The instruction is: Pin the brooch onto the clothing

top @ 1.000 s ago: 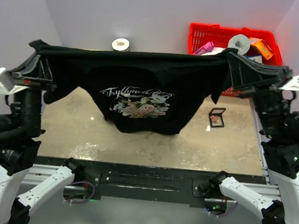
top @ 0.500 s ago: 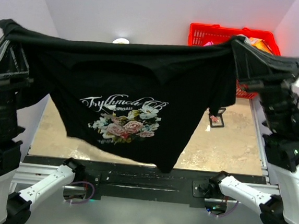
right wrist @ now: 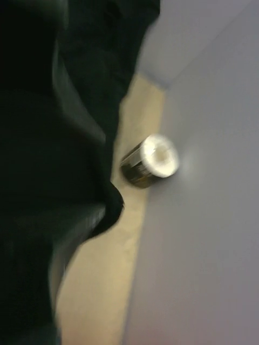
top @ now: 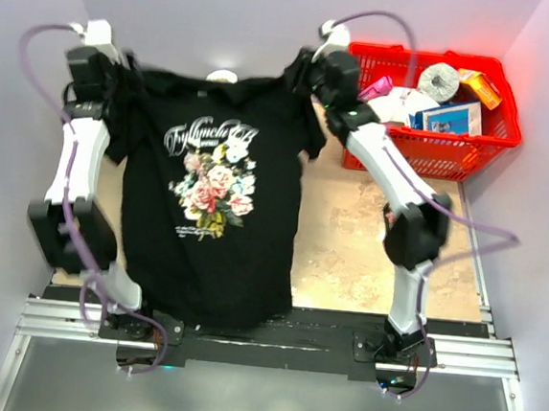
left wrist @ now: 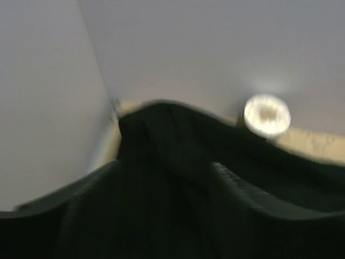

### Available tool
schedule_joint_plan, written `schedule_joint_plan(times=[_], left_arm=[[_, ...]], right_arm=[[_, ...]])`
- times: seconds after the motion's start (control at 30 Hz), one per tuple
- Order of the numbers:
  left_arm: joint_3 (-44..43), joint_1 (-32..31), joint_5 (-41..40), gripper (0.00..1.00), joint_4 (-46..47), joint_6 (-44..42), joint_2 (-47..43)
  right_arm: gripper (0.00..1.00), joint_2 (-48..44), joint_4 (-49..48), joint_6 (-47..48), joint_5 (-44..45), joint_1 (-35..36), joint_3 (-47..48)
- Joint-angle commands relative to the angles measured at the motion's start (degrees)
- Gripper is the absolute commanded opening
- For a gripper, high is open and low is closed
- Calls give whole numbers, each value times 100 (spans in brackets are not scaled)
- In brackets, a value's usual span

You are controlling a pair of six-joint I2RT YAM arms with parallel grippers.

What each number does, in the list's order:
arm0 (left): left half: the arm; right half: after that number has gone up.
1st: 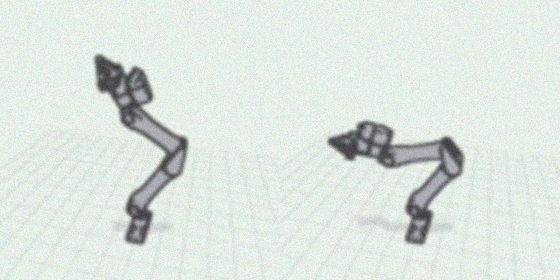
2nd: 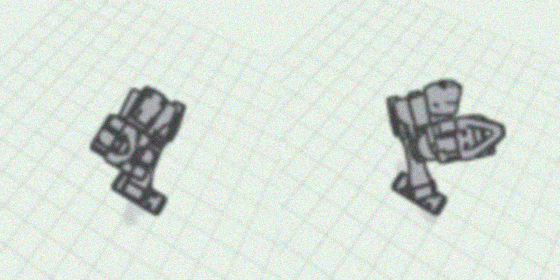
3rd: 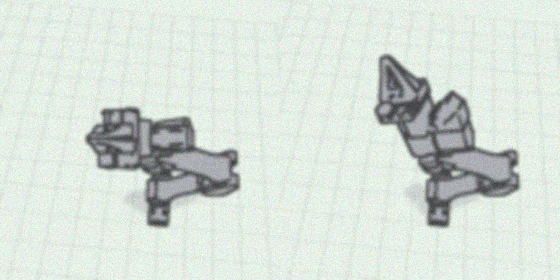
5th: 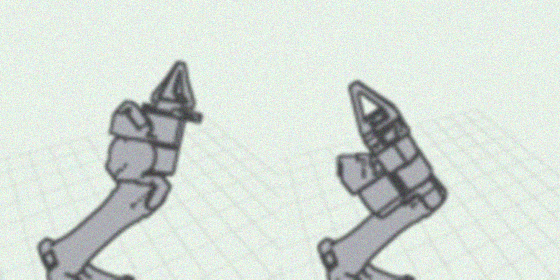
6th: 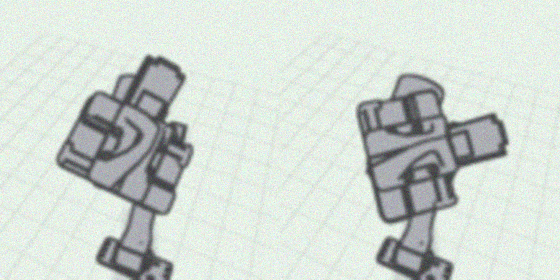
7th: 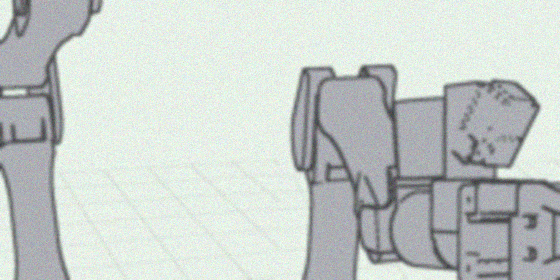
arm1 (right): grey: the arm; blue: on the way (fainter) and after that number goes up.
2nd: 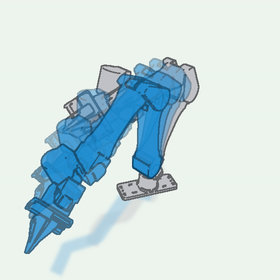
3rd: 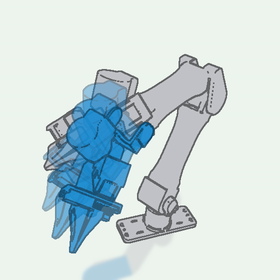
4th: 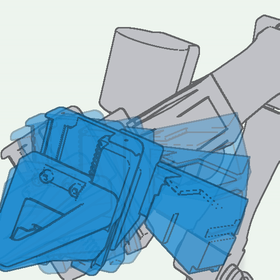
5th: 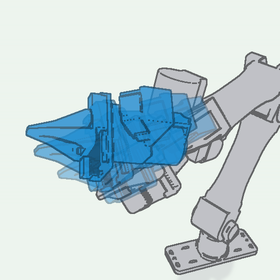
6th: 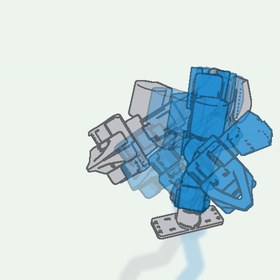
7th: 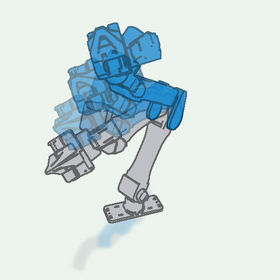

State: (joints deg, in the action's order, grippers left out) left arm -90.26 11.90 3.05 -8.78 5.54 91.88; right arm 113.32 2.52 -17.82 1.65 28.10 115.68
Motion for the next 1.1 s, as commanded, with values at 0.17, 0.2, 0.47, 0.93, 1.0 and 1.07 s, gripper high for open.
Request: schedule_joint_plan(times=[0.17, 0.2, 0.47, 0.93, 1.0, 1.07], left_arm=[[903, 14, 1690, 99, -626, 544, -169], [1053, 14, 1734, 99, -477, 571, -405], [2696, -513, 1902, 99, 148, 554, -1356], [3893, -1049, 1207, 99, 262, 386, -2622], [3945, -1049, 1172, 99, 289, 395, -2718], [3937, -1049, 1189, 99, 297, 395, -2728]], right_arm=[[88, -10, 74, -46, -710, 47, -808], [89, -116, 38, -37, -693, 73, -1175], [86, -1118, -498, -265, -762, 249, -3190], [74, -1594, -815, -757, -315, 1197, -5345], [70, -1357, -850, -801, -376, 1329, -5354], [68, -1129, -894, -845, -393, 1417, -5336]])
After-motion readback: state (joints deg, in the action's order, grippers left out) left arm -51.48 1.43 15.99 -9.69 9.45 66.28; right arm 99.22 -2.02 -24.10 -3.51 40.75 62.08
